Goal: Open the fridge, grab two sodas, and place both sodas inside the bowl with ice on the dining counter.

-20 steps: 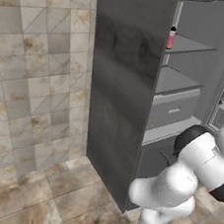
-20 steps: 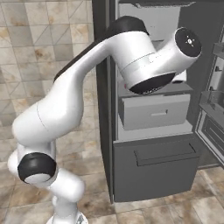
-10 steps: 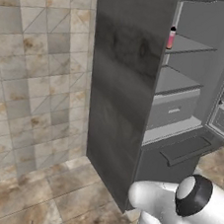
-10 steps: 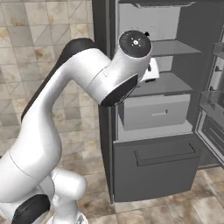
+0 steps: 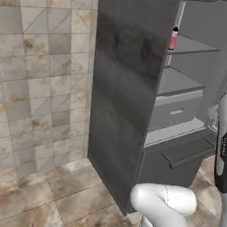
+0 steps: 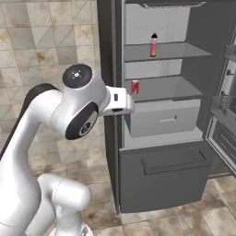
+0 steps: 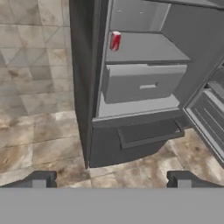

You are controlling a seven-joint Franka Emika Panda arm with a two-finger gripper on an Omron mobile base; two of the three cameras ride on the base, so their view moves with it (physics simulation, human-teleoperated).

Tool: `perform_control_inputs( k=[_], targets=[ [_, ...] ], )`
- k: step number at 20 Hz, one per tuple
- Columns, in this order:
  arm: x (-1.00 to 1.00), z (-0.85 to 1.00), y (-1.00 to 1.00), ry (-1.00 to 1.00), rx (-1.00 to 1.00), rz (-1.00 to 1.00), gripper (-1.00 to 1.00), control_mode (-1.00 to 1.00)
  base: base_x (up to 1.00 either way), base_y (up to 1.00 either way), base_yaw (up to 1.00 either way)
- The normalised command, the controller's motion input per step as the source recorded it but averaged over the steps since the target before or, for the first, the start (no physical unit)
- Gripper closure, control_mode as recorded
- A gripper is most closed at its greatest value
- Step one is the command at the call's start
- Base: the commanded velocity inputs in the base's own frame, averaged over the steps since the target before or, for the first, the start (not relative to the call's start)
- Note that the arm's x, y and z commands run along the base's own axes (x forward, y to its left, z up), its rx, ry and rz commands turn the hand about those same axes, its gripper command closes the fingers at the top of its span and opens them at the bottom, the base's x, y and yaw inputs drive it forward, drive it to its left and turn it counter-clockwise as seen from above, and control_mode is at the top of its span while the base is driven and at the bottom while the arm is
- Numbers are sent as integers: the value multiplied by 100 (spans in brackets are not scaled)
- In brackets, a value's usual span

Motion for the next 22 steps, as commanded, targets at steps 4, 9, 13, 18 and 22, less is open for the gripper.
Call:
perform_control_inputs(
  k=[4,9,13,18,22],
  targets=[
    [-11,-57,44,21,0,-25,-100,-100,0,0,0],
    [-18,-34,34,15,2,-12,-100,-100,0,0,0],
    [-18,-31,10,8,1,0,-100,-100,0,0,0],
    [-4,-38,8,5,1,0,-100,-100,0,0,0],
    [-12,-35,19,0,0,0,-100,-100,0,0,0]
  ],
)
